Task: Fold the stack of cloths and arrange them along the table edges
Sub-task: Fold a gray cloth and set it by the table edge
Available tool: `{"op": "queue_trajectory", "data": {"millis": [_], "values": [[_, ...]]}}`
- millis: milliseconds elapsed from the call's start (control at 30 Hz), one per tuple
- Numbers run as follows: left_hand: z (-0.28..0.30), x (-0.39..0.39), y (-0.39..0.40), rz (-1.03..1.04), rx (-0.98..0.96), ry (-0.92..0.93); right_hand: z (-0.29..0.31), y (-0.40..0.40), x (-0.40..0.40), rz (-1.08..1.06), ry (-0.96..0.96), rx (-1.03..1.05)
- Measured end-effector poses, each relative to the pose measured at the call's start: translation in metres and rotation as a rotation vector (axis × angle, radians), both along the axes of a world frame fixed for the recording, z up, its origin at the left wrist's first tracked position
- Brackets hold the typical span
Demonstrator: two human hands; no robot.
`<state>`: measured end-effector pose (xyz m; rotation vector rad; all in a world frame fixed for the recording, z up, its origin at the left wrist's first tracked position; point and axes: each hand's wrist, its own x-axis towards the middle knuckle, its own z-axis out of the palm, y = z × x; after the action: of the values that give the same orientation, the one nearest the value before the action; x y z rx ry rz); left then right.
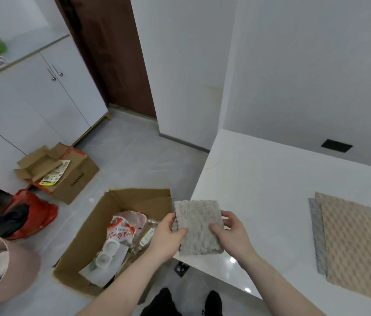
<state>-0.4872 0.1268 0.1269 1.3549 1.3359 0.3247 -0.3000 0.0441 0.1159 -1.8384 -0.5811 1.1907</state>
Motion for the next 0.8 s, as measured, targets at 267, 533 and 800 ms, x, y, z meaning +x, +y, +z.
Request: {"op": "queue_trajectory", "data": {"millis": [267, 533, 800], "values": [[-0.005, 0.005, 0.073, -0.262, 0.009, 0.001, 0.006, 0.027, -0.009, -0.087, -0.014, -0.049], [-0.009, 0.035, 0.111, -0.423, 0.028, -0.011, 0.007, 0.038, -0.004, -0.263, 0.004, -0.042], [0.007, 0.079, 0.128, -0.469, 0.026, -0.021, 0.006, 0.056, 0.037, -0.320, -0.014, -0.022]]}}
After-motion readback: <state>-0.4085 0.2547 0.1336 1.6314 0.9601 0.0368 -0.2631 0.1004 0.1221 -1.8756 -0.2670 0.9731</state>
